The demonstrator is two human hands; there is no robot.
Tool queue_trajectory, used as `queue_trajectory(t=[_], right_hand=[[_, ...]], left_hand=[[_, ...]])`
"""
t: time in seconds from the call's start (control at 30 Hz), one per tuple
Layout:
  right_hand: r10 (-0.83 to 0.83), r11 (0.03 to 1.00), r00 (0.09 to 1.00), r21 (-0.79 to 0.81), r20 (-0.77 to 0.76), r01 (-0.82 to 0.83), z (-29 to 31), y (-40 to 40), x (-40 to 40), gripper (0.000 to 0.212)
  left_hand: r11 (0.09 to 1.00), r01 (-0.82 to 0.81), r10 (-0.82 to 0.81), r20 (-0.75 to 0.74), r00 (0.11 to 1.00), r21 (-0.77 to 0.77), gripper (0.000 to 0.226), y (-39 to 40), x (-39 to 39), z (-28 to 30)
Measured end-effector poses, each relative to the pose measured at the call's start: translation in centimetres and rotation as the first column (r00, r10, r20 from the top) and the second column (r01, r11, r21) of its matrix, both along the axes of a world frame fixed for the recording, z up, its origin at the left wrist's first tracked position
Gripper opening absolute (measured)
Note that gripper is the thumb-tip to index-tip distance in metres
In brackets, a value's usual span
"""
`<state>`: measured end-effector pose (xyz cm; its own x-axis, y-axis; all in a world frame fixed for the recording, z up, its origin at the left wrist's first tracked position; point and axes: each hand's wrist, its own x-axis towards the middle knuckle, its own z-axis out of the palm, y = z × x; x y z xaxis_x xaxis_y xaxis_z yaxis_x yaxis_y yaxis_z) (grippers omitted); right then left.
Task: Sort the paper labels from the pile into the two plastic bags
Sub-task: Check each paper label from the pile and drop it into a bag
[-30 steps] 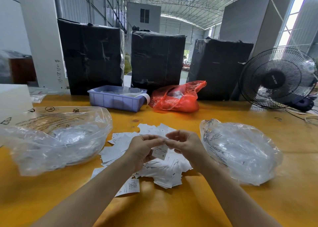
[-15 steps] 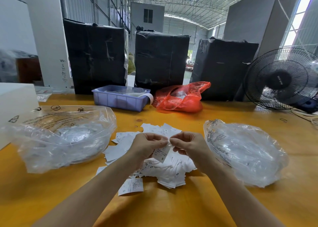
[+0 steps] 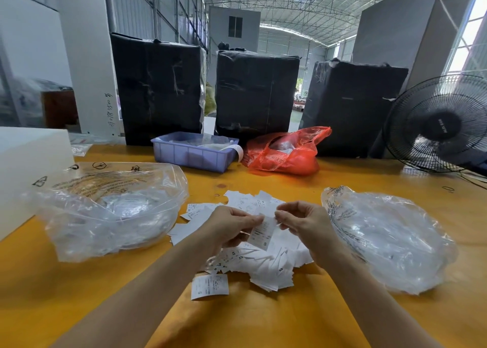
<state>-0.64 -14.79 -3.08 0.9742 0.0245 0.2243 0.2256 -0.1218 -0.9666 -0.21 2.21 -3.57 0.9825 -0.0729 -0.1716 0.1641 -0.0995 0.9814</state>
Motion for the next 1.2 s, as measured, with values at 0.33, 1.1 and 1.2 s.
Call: queue_trajectory(t=[0.33, 1.1, 1.2], right_hand=[[-0.069, 0.996, 0.996, -0.047, 0.061, 0.072, -0.3, -1.1, 0.4, 0.008], [-0.448, 0.227, 0.878, -0.928, 0.169, 0.294, -1.7, -10.8, 2.7, 0.024], [-0.503, 0.349, 0.841, -0.843, 0.199, 0.409, -1.9, -10.6, 2.5, 0.010]], left_hand=[[0.956, -0.294, 0.292, 0.071, 0.954, 0.020, 0.017, 8.2, 1.1, 4.8], [0.223, -0.597, 0.479, 0.446, 0.756, 0.771, 0.019, 17.9, 2.0, 2.4], [0.267, -0.633, 0.370, 0.530, 0.763, 0.726, 0.023, 14.8, 2.2, 3.3]])
